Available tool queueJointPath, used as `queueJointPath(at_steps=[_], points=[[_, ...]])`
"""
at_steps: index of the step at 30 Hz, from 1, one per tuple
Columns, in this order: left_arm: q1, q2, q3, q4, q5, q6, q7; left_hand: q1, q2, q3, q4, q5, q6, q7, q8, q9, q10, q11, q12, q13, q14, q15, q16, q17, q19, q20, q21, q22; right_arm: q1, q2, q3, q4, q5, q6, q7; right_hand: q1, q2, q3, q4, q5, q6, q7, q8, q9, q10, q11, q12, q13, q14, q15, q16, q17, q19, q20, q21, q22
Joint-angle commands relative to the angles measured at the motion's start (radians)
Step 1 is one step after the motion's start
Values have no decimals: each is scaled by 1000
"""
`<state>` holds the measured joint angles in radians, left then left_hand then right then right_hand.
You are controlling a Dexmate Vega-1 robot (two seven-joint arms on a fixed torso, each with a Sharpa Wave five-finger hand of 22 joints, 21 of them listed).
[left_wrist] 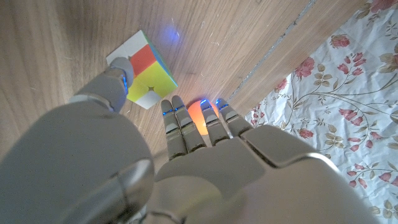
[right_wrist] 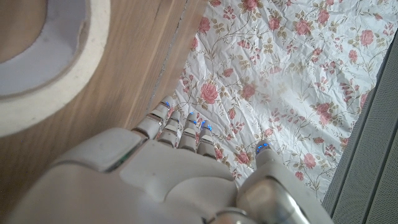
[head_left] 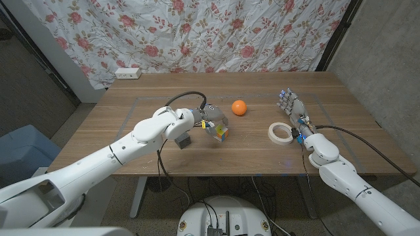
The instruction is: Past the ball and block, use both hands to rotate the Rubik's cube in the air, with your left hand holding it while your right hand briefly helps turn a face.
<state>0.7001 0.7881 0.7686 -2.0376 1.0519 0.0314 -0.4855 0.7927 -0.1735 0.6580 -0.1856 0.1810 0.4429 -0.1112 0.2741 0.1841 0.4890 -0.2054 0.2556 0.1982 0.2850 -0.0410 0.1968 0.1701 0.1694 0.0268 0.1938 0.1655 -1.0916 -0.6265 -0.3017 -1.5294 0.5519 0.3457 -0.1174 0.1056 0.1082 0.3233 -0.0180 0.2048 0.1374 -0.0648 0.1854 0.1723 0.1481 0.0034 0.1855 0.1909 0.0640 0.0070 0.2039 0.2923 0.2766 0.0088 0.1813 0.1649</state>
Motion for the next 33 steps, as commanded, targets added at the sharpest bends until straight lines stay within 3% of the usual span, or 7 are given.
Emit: queueJointPath(at_steps=[1, 9, 33], points=[[8, -6, 4, 3, 43, -8, 15, 18, 2, -15, 0, -1, 17, 5, 6, 4, 32, 0, 15, 2, 27, -126, 13, 3, 24, -6, 8, 4, -9, -1, 3, -11, -6, -2, -14, -12, 5, 3, -7, 3, 2, -4, 1, 3, 0, -1, 9, 2, -2, -4, 6, 2, 1, 2, 7, 3], [12, -14, 2, 11, 49, -9, 33, 38, 8, -44, 3, 1, 56, 17, 11, 4, 77, 1, 21, 4, 67, -134, 16, 4, 67, -30, 15, 6, -12, -3, 4, -17, -6, -8, -16, -12, 6, 3, -8, 3, 3, -5, 1, 3, 0, -1, 10, 2, -2, -4, 7, 1, 3, 3, 7, 3], [1, -26, 6, 29, 34, -11, 25, 77, 33, -90, 9, 7, 150, 12, 26, 8, 176, -11, 47, 22, 144, -160, 25, 8, 101, -47, 12, 8, -3, 2, 1, -9, -5, -8, -14, -20, 6, 3, -7, 3, 5, -4, 1, 3, 2, 1, 11, 2, 2, -4, 10, -3, 6, 2, 8, 3]])
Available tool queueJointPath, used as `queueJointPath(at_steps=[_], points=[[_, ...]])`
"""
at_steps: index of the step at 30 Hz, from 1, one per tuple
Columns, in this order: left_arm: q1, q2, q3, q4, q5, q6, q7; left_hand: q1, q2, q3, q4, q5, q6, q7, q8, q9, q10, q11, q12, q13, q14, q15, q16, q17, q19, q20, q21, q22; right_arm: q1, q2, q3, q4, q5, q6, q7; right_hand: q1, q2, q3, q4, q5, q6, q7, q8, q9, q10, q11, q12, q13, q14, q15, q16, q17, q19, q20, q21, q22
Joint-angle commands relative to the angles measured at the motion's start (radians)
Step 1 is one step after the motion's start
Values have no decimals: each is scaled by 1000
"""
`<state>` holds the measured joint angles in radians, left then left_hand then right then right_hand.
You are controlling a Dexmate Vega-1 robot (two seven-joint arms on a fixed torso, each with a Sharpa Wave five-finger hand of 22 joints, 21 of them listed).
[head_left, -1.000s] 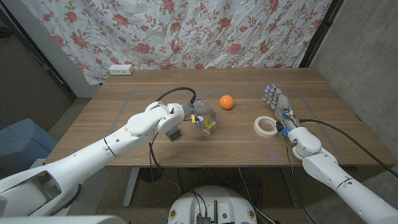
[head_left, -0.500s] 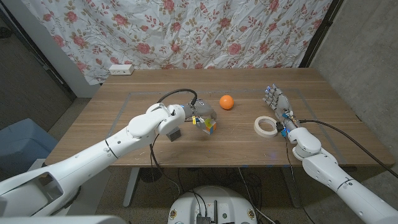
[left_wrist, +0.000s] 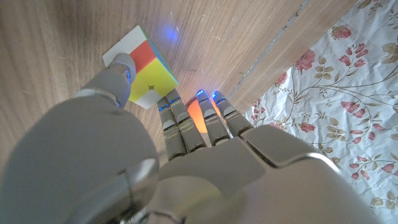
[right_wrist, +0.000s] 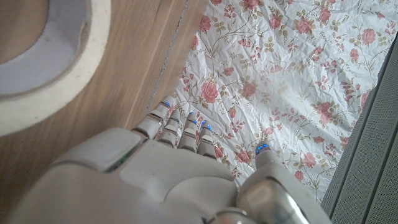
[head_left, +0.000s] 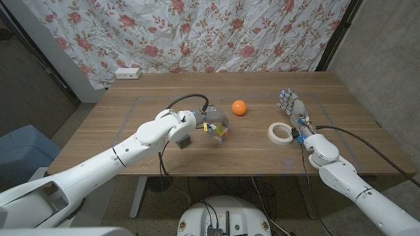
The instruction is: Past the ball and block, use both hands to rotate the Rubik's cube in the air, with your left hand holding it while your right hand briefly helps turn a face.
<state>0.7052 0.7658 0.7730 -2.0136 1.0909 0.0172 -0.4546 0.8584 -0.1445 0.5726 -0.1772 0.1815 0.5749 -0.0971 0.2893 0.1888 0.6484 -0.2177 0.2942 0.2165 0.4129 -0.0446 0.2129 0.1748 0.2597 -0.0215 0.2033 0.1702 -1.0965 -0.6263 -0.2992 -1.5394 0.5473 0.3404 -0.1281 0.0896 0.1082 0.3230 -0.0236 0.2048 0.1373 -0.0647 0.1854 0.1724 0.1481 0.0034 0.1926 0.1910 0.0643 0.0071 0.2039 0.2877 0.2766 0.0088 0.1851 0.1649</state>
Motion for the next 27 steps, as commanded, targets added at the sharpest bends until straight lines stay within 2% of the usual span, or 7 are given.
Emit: queueJointPath(at_steps=[1, 6, 14, 17, 27], points=[[-4, -5, 0, 5, -10, 4, -10, 12, 4, -7, 1, 6, 20, -2, 11, 3, 17, 1, 8, 4, 17, -157, 8, 3, 12, -1, 2, 4, 2, 1, -2, 1, 0, -3, -4, -4, 6, 4, -1, 3, 5, -4, 1, 3, 2, 0, 4, 2, 1, -4, 10, 2, 6, 2, 4, 3], [-3, -1, 2, 5, -4, 0, 6, 19, 12, -21, 2, 8, 49, -5, 19, 6, 38, 0, 11, 10, 21, -156, 5, 3, 34, -19, 6, 4, 3, 4, -4, 3, 1, -4, -2, -5, 7, 4, -1, 3, 6, -4, 1, 3, 3, 2, 4, 2, 1, -4, 10, 1, 7, 2, 4, 3], [-1, 3, -1, 6, -7, -2, 12, 34, 31, -37, 5, 12, 101, -8, 36, 10, 94, 0, 26, 21, 43, -159, 9, 5, 52, -24, 6, 4, 2, 4, -5, 3, 1, -5, -2, -6, 7, 5, -2, 3, 6, -4, 1, 3, 4, 1, 4, 2, 2, -4, 11, 0, 7, 2, 4, 3], [-4, 4, -1, 9, -7, -5, 16, 40, 36, -45, 4, 13, 121, -9, 43, 11, 106, 0, 29, 26, 50, -161, 9, 5, 52, -36, 3, 4, 2, 4, -5, 2, 2, -6, -3, -7, 7, 5, -1, 3, 6, -5, 1, 3, 4, 2, 4, 2, 1, -4, 11, 0, 7, 2, 4, 3], [-10, 13, -8, 5, 3, -6, 18, 44, 43, -51, 5, 14, 125, -6, 44, 13, 118, 0, 32, 31, 63, -159, 13, 7, 56, -40, 2, 3, 6, 5, -6, 4, 1, -6, -1, -9, 8, 6, -1, 4, 7, -5, 1, 3, 3, 2, 4, 2, 2, -3, 11, -2, 7, 4, 4, 3]])
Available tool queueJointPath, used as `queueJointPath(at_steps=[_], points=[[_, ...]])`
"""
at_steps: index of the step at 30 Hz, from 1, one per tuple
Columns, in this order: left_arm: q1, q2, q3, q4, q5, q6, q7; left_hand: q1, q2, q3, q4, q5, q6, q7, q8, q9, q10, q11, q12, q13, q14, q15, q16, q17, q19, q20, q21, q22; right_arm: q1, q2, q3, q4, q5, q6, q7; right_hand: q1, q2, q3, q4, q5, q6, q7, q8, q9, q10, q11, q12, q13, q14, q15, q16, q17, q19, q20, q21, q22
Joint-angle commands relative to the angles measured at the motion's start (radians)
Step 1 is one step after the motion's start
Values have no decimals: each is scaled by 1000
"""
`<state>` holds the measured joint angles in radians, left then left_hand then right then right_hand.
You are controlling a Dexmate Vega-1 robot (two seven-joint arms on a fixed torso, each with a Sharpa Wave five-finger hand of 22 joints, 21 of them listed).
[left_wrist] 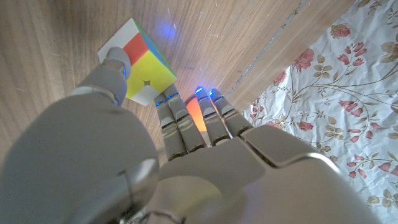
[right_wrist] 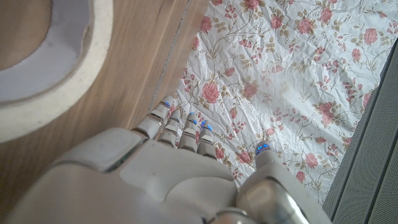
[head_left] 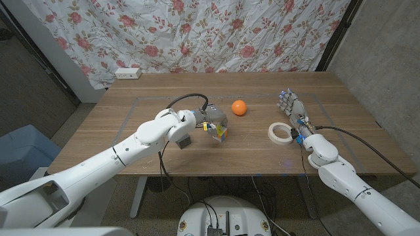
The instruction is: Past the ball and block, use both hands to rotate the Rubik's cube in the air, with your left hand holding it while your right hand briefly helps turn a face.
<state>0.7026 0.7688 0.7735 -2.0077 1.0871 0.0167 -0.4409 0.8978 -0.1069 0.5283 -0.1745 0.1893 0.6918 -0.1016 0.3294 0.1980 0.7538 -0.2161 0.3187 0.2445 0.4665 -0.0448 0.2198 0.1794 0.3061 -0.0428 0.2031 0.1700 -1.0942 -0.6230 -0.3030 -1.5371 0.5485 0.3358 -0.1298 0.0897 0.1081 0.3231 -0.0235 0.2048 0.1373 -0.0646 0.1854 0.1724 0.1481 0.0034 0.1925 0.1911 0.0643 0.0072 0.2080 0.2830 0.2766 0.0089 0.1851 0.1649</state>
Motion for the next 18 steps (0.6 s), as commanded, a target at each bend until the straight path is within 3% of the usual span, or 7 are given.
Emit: queueJointPath(at_steps=[1, 18], points=[[-10, 10, -9, 0, 5, -9, 1, 5, 6, -9, 3, 6, 6, 0, 3, 4, 13, -1, 8, 4, 12, -158, 6, 2, 12, -18, 3, 3, 4, 2, -2, 2, 0, -1, 0, -10, 8, 6, -1, 4, 8, -5, 2, 3, 3, 2, 4, 2, 2, -3, 8, 3, 7, 5, 4, 3], [-14, 21, -33, -9, -6, -7, 7, 1, 12, -26, 7, 7, 11, -2, 4, 6, 19, -1, 8, 13, 28, -160, 8, 4, 21, -3, 2, 3, 19, 10, -10, 6, -3, -11, -4, -14, 9, 7, 0, 4, 11, -5, 2, 3, 7, 6, 5, 2, 2, -1, 9, 2, 7, 7, 3, 3]])
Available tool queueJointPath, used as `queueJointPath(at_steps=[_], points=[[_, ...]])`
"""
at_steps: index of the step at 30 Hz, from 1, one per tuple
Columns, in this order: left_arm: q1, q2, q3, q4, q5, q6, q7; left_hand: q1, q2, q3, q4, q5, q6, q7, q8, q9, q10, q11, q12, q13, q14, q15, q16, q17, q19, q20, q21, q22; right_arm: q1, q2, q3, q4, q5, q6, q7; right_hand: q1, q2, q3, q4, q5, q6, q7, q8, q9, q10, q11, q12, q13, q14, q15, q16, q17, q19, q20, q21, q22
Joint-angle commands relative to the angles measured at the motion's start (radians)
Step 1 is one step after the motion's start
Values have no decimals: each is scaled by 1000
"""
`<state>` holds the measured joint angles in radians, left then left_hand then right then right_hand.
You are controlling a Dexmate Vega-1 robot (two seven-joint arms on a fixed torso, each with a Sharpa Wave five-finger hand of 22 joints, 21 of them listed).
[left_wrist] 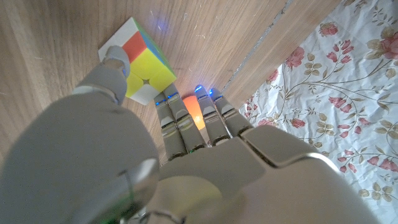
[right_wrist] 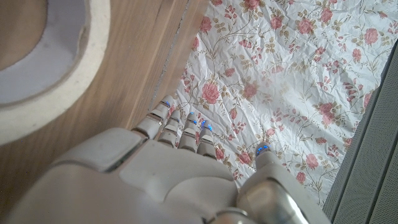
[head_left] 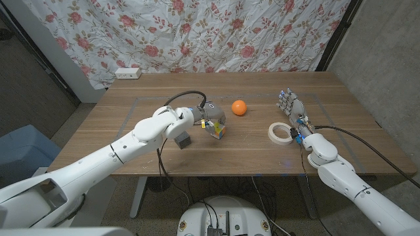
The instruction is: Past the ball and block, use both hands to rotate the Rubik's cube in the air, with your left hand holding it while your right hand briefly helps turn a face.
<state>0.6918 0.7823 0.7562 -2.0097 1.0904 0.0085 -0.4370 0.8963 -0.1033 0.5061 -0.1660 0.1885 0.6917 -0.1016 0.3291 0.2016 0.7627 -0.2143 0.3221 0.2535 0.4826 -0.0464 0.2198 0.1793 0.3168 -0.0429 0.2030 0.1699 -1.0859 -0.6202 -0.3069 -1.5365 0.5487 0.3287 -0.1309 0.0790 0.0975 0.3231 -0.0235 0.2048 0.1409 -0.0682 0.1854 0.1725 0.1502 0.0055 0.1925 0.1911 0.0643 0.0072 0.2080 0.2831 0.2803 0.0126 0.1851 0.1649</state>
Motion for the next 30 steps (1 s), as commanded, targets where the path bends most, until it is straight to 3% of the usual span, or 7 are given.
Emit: queueJointPath(at_steps=[1, 10, 30], points=[[-1, 8, -18, -8, -12, 3, 5, 2, 9, -5, -1, 7, 12, -2, 4, 2, 10, -2, 5, 5, 13, -158, 8, 4, 10, -2, 2, 3, 12, 7, -7, 6, -4, -5, -3, -3, 19, 7, 0, 4, 7, -1, 2, 3, 6, 5, 6, 2, 2, -1, 9, 2, 3, 3, 3, 3], [19, -5, -43, -18, -60, 54, 5, 0, 13, -11, 1, 8, 11, -1, 3, 3, 12, -2, 4, 8, 17, -159, 9, 4, 10, 6, 1, 4, 20, 4, -8, -4, -14, -13, -12, -5, 20, 7, 0, 4, 9, -1, 2, 3, 9, 8, 6, 2, 2, -1, 9, 1, 3, 3, 3, 3], [99, 25, -108, -80, -136, 159, 80, -1, 22, -21, 1, 9, 11, 1, 1, 3, 20, -3, 5, 14, 25, -160, 9, 5, 5, 13, -3, 4, 19, 2, -17, -41, -43, -29, -39, -9, 20, 7, 1, 4, 14, 2, 3, 3, 12, 9, 7, 2, 1, 2, 10, 0, 3, 0, 3, 3]])
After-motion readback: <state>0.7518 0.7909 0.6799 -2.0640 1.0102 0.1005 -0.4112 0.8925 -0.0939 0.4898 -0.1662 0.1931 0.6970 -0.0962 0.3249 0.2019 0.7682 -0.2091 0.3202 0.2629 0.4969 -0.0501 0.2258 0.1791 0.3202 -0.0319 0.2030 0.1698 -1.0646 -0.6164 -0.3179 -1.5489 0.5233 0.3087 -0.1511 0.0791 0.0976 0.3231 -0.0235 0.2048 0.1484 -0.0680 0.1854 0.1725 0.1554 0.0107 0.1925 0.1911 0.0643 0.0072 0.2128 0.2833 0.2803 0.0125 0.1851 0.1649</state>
